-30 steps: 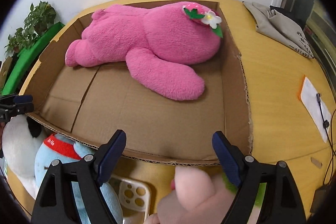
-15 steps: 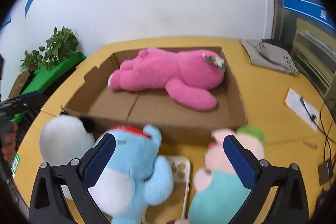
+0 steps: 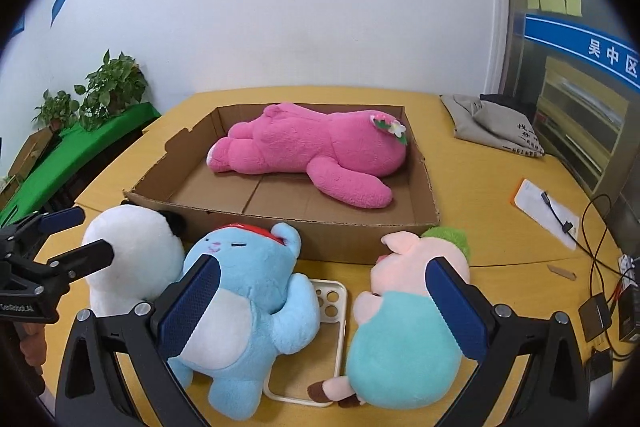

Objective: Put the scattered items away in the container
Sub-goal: 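Withdraw both grippers and move them to the white panda plush, then close both grippers on the white panda plush body, then lift the panda, lower it beside the pink bear, open both grippers, then move both grippers to the light-blue plush with red headband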

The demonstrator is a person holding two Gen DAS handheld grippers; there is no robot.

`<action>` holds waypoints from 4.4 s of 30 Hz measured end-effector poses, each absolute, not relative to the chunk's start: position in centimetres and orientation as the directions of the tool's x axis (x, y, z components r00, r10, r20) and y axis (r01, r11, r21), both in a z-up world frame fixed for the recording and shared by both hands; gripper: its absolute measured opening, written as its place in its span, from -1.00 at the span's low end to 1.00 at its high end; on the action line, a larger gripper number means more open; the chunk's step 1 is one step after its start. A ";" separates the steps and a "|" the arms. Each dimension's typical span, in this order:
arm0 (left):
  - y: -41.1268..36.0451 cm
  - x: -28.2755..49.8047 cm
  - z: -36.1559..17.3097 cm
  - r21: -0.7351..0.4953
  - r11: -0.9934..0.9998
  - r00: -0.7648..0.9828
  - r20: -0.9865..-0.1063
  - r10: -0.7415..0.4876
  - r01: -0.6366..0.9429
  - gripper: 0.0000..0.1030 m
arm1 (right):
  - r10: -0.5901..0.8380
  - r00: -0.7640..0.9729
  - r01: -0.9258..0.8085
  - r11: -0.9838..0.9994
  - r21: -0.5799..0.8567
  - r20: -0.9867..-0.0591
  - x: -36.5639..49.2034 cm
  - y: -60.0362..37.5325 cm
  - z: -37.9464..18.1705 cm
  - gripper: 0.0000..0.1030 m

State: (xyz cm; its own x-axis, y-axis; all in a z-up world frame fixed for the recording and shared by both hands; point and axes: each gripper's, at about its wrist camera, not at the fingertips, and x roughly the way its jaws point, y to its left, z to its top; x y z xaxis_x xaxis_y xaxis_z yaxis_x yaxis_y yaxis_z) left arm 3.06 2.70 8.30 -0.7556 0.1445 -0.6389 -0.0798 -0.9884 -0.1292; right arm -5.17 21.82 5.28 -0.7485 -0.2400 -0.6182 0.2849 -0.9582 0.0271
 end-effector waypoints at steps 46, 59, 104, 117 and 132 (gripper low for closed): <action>-13.2 0.6 -1.2 -0.545 -0.817 -0.548 -0.631 0.549 -0.191 0.67 | -0.592 -0.424 0.695 -0.698 0.173 -0.685 -7.0 0.5 -4.0 0.95; -10.2 -0.5 10.8 -0.414 -0.852 -0.679 -0.527 0.512 -0.321 0.60 | -0.680 -0.554 0.704 -0.691 0.165 -0.481 -5.5 4.3 4.9 0.47; -4.2 -1.8 8.0 -0.182 -0.980 -0.765 -0.620 0.175 -0.077 0.97 | -0.369 -0.660 0.323 -0.926 0.196 -0.654 -11.5 17.1 2.2 1.00; 0.7 3.2 5.8 -0.277 -0.960 -0.750 -0.627 0.212 -0.039 0.97 | -0.317 -0.678 0.332 -0.937 0.109 -0.663 -6.0 19.3 2.4 1.00; 1.6 2.9 5.1 -0.350 -0.933 -0.714 -0.632 0.301 -0.084 0.97 | -0.341 -0.662 0.363 -0.925 0.113 -0.667 -4.8 19.8 1.9 0.99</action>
State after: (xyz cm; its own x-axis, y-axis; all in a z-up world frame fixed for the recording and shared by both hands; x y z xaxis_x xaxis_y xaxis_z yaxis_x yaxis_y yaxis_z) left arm 2.93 1.58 5.07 -0.7142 0.3013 -0.6317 -0.0840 -0.9330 -0.3500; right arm -4.78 19.80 1.88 -0.6624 -0.3411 -0.6670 0.3628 -0.9250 0.1128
